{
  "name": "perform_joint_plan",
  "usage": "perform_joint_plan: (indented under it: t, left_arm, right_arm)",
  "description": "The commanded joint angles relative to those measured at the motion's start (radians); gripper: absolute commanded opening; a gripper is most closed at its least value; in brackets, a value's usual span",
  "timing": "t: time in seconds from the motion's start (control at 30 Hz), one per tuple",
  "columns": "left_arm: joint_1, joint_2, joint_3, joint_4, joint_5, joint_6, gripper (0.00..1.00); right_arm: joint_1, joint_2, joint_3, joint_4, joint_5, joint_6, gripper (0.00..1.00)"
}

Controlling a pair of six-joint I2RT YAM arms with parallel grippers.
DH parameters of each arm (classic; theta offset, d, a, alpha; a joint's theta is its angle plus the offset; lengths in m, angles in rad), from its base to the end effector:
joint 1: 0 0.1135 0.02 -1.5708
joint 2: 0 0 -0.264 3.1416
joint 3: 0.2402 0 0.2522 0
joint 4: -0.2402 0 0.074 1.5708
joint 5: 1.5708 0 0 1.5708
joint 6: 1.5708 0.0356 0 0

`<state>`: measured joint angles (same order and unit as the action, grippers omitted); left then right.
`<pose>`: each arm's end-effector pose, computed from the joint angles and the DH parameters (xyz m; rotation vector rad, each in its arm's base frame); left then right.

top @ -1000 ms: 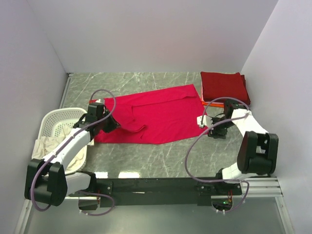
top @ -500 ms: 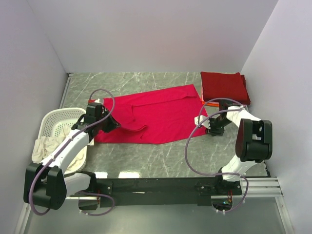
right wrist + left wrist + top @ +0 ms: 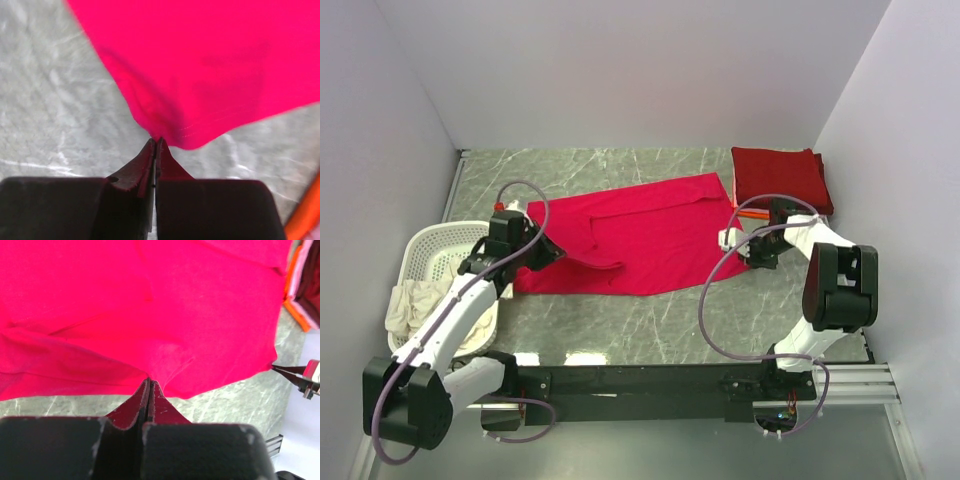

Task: Fold and stack the t-shirts
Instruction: Fold the tshirt

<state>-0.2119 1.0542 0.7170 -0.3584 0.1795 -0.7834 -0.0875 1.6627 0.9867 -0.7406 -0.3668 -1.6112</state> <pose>0.2180 -0.0534 0.2488 -0.5692 2.2895 -0.7128 0.2893 -0.0126 0.1640 -1.9339 1.9699 0.1780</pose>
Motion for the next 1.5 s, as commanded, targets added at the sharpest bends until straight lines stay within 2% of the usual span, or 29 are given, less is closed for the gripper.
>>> perform_joint_plan:
  t: [0.0,0.23,0.43,0.6,0.83,1.17,1.47]
  left_arm:
    - [0.006,-0.048,0.073,-0.016,-0.005,-0.019,0.00]
    - [0.006,-0.094,0.156,-0.051,0.009,-0.022,0.00]
    - [0.006,-0.126,0.190,-0.074,0.012,-0.020,0.00]
    - [0.017,-0.158,0.228,-0.091,-0.060,-0.005,0.00]
    - [0.049,-0.109,0.305,-0.122,-0.089,0.033,0.00]
    - [0.143,-0.042,0.283,-0.062,-0.069,0.047,0.00]
    - [0.204,0.013,0.283,-0.022,-0.057,0.059,0.00]
  right_arm:
    - [0.005,-0.075,0.079,0.006,-0.099,0.106,0.00]
    - [0.005,-0.110,0.150,0.015,-0.178,0.218,0.00]
    - [0.005,-0.103,0.161,0.040,-0.169,0.264,0.00]
    - [0.005,-0.078,0.181,0.079,-0.153,0.321,0.00]
    - [0.008,-0.023,0.253,0.125,-0.141,0.439,0.00]
    - [0.028,0.089,0.339,0.205,-0.089,0.623,0.00]
    - [0.072,0.186,0.421,0.227,-0.034,0.686,0.00]
